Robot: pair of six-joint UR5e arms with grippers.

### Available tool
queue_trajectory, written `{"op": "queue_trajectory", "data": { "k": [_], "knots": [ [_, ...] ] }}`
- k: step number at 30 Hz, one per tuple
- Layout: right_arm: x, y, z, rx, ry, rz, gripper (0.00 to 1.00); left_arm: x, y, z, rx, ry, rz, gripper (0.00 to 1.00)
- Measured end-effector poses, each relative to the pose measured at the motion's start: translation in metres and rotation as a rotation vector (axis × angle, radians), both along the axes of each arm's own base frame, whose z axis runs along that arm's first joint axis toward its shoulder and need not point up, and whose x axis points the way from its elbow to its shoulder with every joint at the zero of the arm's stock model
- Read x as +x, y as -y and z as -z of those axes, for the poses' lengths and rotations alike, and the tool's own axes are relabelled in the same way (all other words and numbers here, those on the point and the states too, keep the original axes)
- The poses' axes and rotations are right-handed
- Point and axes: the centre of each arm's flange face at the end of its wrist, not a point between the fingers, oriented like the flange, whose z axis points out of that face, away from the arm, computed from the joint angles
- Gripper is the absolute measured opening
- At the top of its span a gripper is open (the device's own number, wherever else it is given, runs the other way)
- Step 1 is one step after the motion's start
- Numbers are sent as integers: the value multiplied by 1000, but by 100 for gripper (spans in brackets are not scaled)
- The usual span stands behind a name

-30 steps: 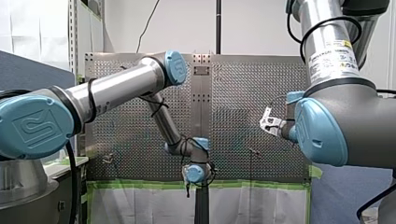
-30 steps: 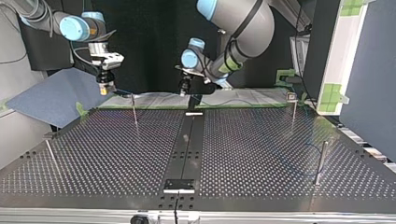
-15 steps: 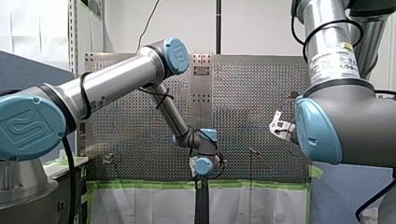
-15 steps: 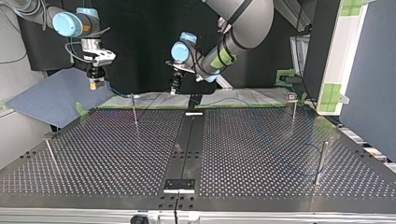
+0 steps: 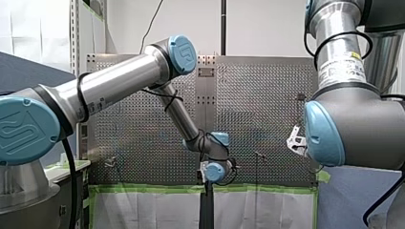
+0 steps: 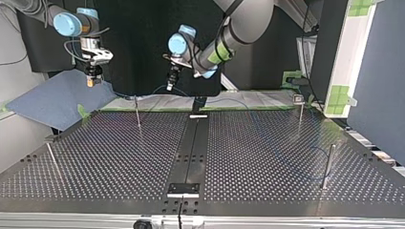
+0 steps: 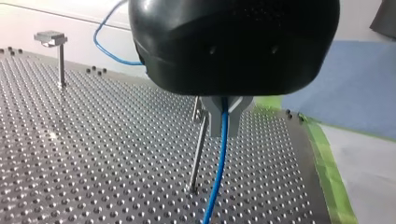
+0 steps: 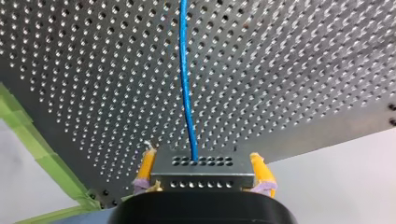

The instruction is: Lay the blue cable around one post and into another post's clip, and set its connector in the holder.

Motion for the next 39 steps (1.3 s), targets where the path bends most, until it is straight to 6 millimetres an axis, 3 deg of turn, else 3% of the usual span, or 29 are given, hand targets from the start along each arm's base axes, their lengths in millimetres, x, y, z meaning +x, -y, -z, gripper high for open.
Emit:
{"op": "queue_trajectory", "data": {
  "k": [7, 25, 39],
  "knots": [
    [-4, 10, 14, 3, -7, 8, 0, 0, 3, -1, -26, 7, 5, 0],
    [-12, 40, 13, -25, -19, 18, 0, 24, -1, -6, -47, -6, 3, 0],
    [-27, 47, 18, -16, -24, 48, 0, 31, -4, -6, -58, -9, 16, 0]
  ]
}}
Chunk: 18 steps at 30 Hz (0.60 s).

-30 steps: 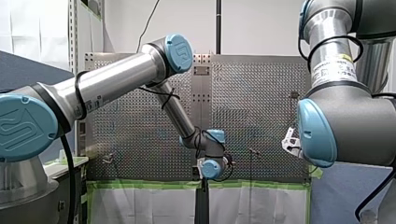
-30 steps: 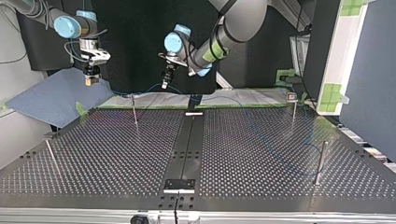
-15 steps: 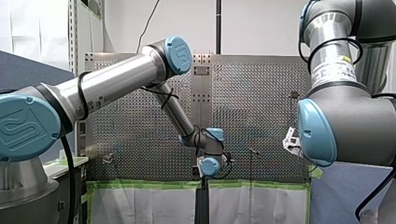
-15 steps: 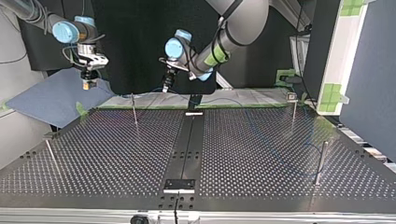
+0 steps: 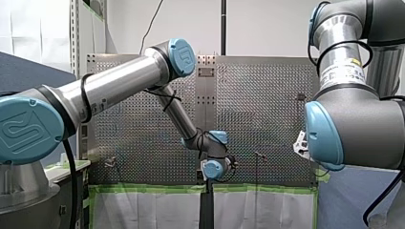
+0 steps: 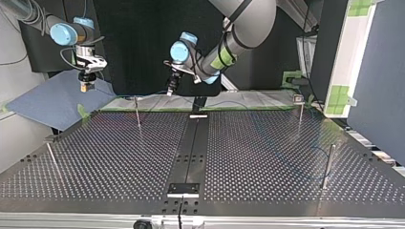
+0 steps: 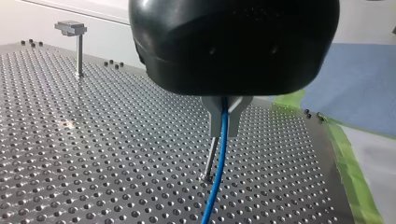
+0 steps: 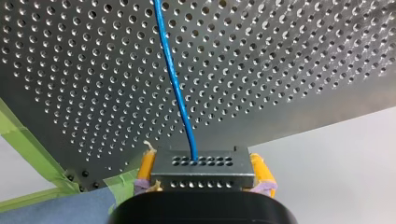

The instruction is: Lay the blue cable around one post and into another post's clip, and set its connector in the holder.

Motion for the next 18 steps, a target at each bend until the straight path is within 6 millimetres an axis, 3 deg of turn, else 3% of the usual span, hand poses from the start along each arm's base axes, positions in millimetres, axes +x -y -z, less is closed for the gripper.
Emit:
{"op": "queue_trajectory", "data": {
  "k": [5, 13, 18],
  "knots": [
    [-1, 0, 1, 5, -3, 1, 0, 4, 1, 1, -12, -1, 12, 0],
    [-3, -1, 4, 15, -9, 9, 0, 13, 4, 31, 9, -32, 6, 0],
    [-6, -3, 17, 35, -17, 19, 0, 18, 6, 35, -6, -30, 3, 0]
  ]
}}
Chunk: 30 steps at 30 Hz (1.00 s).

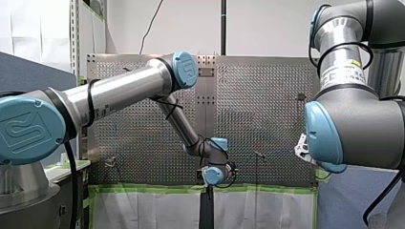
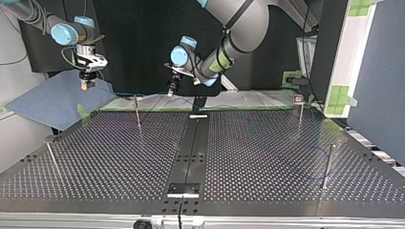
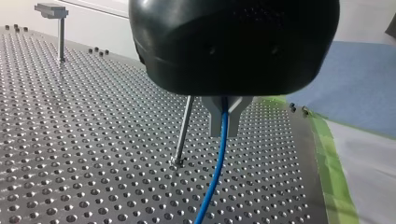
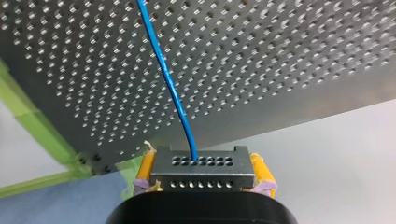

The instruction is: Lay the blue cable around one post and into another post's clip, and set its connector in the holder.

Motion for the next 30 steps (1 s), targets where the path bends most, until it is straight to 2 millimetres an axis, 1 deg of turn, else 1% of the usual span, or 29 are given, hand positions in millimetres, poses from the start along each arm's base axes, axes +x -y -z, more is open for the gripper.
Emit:
{"op": "queue_trajectory", "data": {
  "k": [4, 7, 22, 30],
  "knots": [
    [-1, 0, 14, 22, -6, 2, 0, 4, -2, 0, -6, 4, -4, 0],
    [-2, 1, 17, 27, -8, 3, 0, 7, -3, 0, -6, 6, -4, 0],
    [-11, 14, 14, 12, -8, 36, 0, 10, -4, 1, -5, 10, 23, 0],
    [-12, 16, 13, 6, -12, 41, 0, 7, 8, -5, -17, 18, 58, 0]
  ]
}}
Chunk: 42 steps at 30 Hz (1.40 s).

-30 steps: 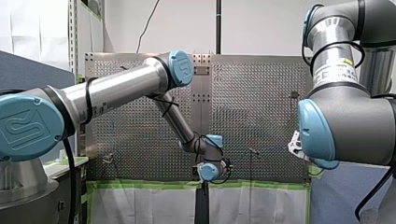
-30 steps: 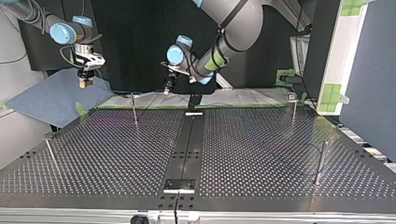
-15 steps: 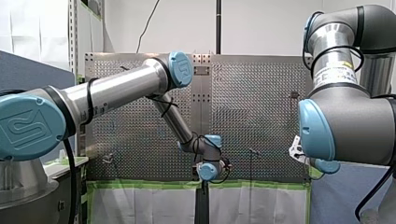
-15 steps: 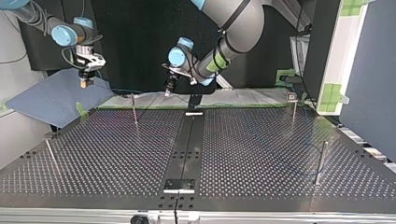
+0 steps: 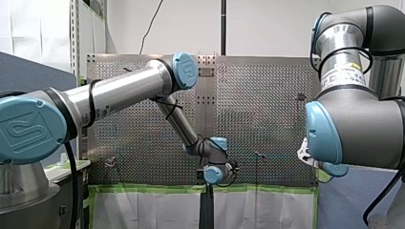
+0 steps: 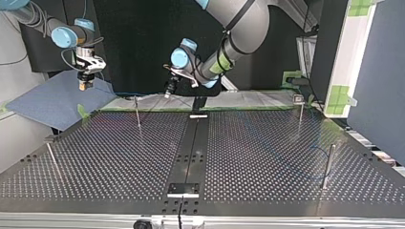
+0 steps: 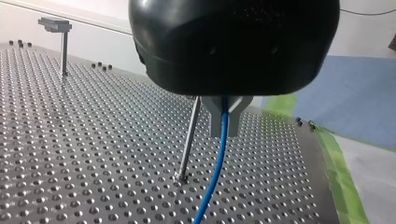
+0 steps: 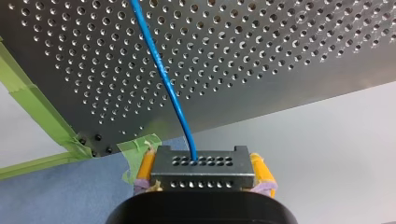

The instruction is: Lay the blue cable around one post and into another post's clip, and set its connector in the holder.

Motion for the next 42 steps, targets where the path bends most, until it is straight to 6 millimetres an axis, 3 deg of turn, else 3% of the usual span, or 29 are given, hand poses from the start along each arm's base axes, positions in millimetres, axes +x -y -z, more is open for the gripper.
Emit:
{"op": "queue_trajectory", "data": {
  "k": [6, 15, 27, 37, 42],
  "knots": [
    [0, 2, 0, -2, -2, -1, 0, -2, 8, -3, -11, 6, 16, 0],
    [-2, 3, 1, 0, 0, 11, 0, -6, 12, 10, -4, -8, 22, 0],
    [-5, 6, 2, -2, 1, 24, 0, 6, 8, 6, -14, -9, 5, 0],
    [-4, 4, 31, 46, 0, 22, 0, 15, 0, 7, -7, -13, -14, 0],
    [-3, 7, 34, 57, -4, 17, 0, 17, -1, 7, -7, -11, -14, 0]
  ]
}}
